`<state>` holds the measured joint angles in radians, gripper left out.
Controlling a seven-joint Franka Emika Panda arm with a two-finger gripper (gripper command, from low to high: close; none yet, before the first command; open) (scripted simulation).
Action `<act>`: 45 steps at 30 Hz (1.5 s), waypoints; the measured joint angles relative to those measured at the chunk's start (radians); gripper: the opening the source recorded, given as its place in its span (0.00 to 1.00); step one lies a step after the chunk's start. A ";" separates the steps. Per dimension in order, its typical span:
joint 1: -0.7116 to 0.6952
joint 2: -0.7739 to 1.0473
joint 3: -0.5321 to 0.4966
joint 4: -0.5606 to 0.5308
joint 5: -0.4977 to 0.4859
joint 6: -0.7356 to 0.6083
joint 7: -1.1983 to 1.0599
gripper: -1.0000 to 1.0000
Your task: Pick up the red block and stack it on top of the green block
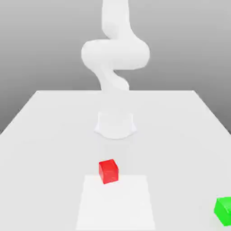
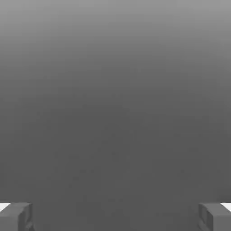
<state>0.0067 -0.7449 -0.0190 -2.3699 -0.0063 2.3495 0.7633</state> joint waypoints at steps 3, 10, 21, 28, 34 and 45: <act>0.009 0.082 -0.026 -0.100 -0.009 0.072 -0.053 0.50; 0.032 0.273 -0.081 -0.334 -0.037 0.237 -0.174 0.50; 0.129 0.641 -0.170 -0.604 0.094 0.508 -0.461 0.50; 0.193 0.746 -0.164 -0.572 0.351 0.558 -0.650 0.50; 0.185 0.825 -0.119 -0.553 0.505 0.615 -0.763 0.50; 0.174 0.922 -0.080 -0.554 0.570 0.740 -0.801 0.00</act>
<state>0.1803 0.1775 -0.0991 -2.9236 0.5634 3.0899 -0.0376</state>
